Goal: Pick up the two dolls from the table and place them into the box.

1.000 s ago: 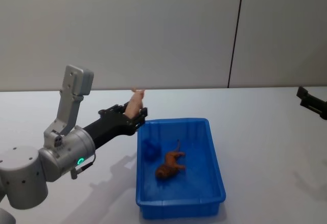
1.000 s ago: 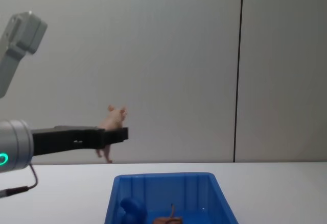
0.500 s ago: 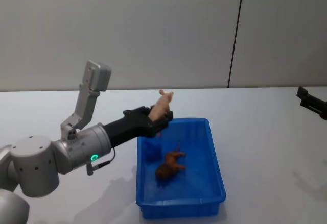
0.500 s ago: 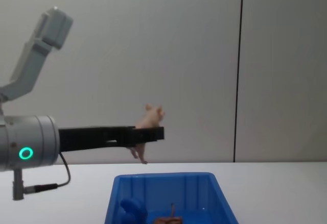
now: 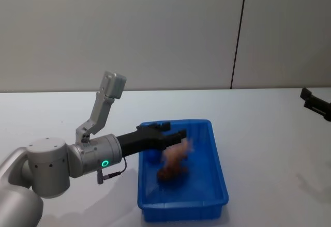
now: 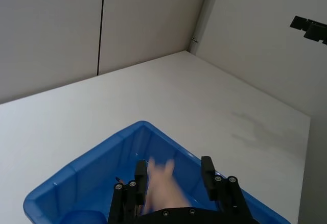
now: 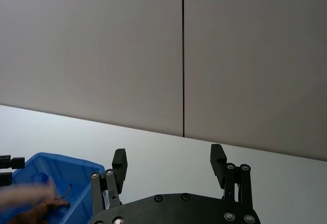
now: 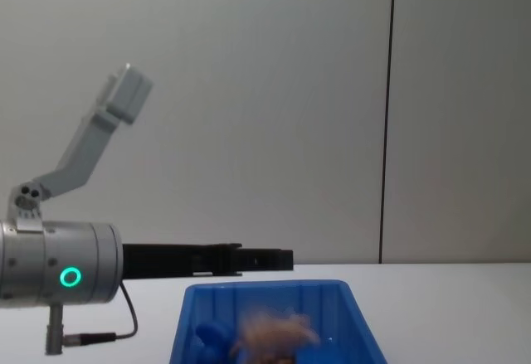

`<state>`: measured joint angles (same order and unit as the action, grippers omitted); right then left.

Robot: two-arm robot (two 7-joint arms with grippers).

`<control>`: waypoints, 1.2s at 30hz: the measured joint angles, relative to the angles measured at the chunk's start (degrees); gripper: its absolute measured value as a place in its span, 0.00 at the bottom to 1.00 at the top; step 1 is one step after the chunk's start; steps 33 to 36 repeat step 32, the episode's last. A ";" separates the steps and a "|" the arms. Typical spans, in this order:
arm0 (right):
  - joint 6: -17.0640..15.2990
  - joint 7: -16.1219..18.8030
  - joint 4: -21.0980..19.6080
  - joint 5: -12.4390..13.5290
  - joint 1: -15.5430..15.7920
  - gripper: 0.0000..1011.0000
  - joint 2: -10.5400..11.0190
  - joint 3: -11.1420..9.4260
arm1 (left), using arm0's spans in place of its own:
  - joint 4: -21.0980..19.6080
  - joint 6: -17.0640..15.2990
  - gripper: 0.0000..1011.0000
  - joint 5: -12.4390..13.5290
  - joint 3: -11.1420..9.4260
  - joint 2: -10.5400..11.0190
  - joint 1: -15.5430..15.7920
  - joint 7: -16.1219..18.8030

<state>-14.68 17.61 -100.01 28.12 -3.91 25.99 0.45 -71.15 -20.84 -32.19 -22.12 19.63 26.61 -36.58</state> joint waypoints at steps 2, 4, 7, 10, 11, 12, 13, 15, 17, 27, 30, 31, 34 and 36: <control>0.00 0.00 0.00 0.00 0.00 0.99 0.00 0.00 | 0.88 -0.48 0.69 -0.04 -0.18 -0.29 0.36 -0.19; 0.00 0.00 0.00 0.00 0.00 0.99 0.00 0.00 | 1.64 -0.92 0.76 -0.07 -0.32 -0.56 0.66 -0.36; 0.00 0.00 0.00 0.00 0.00 0.99 0.00 0.00 | 2.41 -1.38 0.83 -0.13 -0.48 -0.82 0.99 -0.52; 0.00 0.00 0.00 0.00 0.00 0.99 0.00 0.00 | 2.66 -1.53 0.91 -0.20 -0.54 -0.90 1.12 -0.53; 0.00 0.00 0.00 0.00 0.00 0.99 0.00 0.00 | 2.70 -1.55 0.95 -0.24 -0.55 -0.92 1.16 -0.53; 0.00 0.00 0.00 0.00 0.00 0.99 0.00 0.00 | 2.70 -1.54 0.98 -0.26 -0.56 -0.93 1.17 -0.53; 0.00 0.00 0.00 0.00 0.00 0.99 0.00 0.00 | 2.65 -1.44 0.98 -0.30 -0.56 -0.92 1.17 -0.48; 0.00 0.00 0.00 0.00 0.00 0.99 0.00 0.00 | 2.43 -1.16 0.99 -0.36 -0.56 -0.89 1.17 -0.38; 0.00 0.00 0.00 0.00 0.00 0.99 0.00 0.00 | 1.97 -0.60 0.99 -0.42 -0.52 -0.78 1.09 -0.07; 0.00 0.00 0.00 0.00 0.00 0.99 0.00 0.00 | -1.49 3.27 0.99 -0.62 -0.06 0.07 0.07 1.79; 0.00 0.00 0.00 0.00 0.00 0.99 0.00 0.00 | -2.84 4.87 0.99 -0.64 0.14 0.43 -0.32 2.50; 0.00 0.00 0.00 0.00 0.00 0.99 0.00 0.00 | -3.46 5.73 0.99 -0.64 0.23 0.59 -0.50 2.86; 0.00 0.00 0.00 0.00 0.00 0.99 0.00 0.00 | -3.78 6.13 0.99 -0.63 0.27 0.67 -0.58 2.95; 0.00 0.00 0.00 0.00 0.00 0.99 0.00 0.00 | -3.78 6.13 0.99 -0.63 0.27 0.67 -0.58 2.95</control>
